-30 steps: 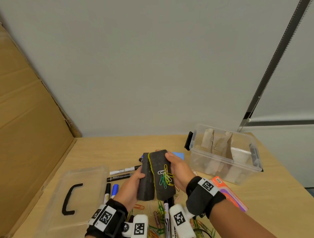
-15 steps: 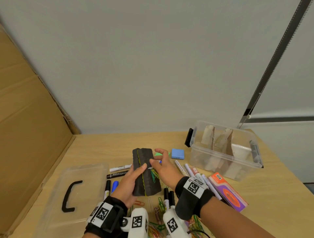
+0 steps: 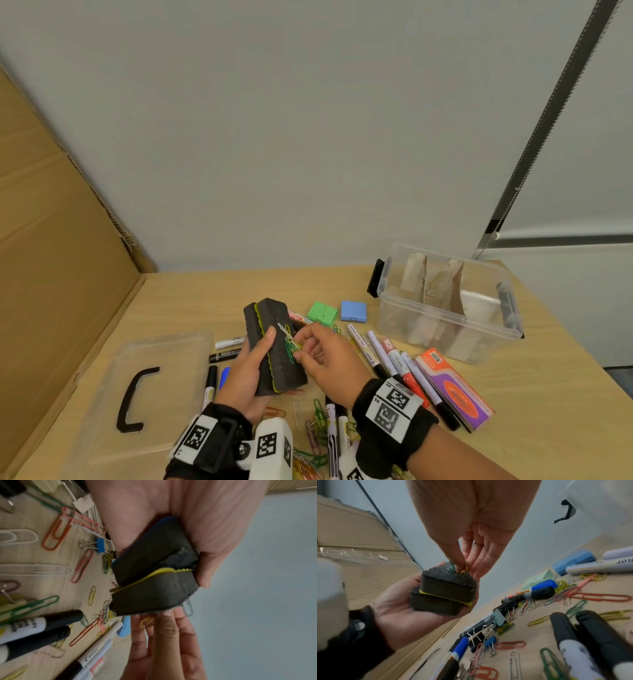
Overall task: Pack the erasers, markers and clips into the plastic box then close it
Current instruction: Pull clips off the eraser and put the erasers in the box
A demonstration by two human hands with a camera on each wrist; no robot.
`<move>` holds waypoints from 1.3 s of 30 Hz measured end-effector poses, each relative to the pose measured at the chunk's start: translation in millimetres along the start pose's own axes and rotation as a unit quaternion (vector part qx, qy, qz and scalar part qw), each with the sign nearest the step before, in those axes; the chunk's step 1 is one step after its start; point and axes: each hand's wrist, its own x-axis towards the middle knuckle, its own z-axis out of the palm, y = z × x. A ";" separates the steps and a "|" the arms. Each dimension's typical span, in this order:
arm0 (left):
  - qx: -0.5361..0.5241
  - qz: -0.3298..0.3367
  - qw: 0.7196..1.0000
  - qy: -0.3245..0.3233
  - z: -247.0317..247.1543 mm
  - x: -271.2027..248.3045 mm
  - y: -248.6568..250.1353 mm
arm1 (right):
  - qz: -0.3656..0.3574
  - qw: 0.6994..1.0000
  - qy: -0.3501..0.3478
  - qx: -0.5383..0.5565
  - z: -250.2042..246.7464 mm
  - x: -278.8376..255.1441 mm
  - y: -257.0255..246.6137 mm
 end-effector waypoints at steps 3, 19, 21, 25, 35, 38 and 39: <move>0.009 0.005 1.000 0.012 -0.5 -2.1 3.5 | -0.003 1.000 0.009 -0.011 -2.9 -2.0 3.1; 0.055 0.010 0.996 0.063 11.7 -0.4 -3.4 | -0.023 0.996 -0.020 -0.087 -12.3 -5.4 0.4; 0.083 0.012 0.995 0.059 15.8 0.1 -4.3 | -0.018 0.997 0.006 -0.072 -6.5 -0.9 -4.9; 0.108 0.011 0.993 0.044 19.3 -4.5 -1.5 | 0.001 0.999 0.015 -0.032 -8.6 4.8 -7.0; 0.045 0.043 0.997 0.052 9.9 -7.3 7.3 | 0.073 0.931 -0.167 -0.315 -20.8 -23.2 37.2; 0.046 0.018 0.998 0.042 7.4 -6.8 3.7 | 0.027 0.958 -0.081 -0.275 -23.8 -23.5 21.6; 0.057 0.012 0.997 0.042 8.3 -6.5 1.1 | 0.014 0.971 -0.043 -0.234 -23.9 -20.3 14.8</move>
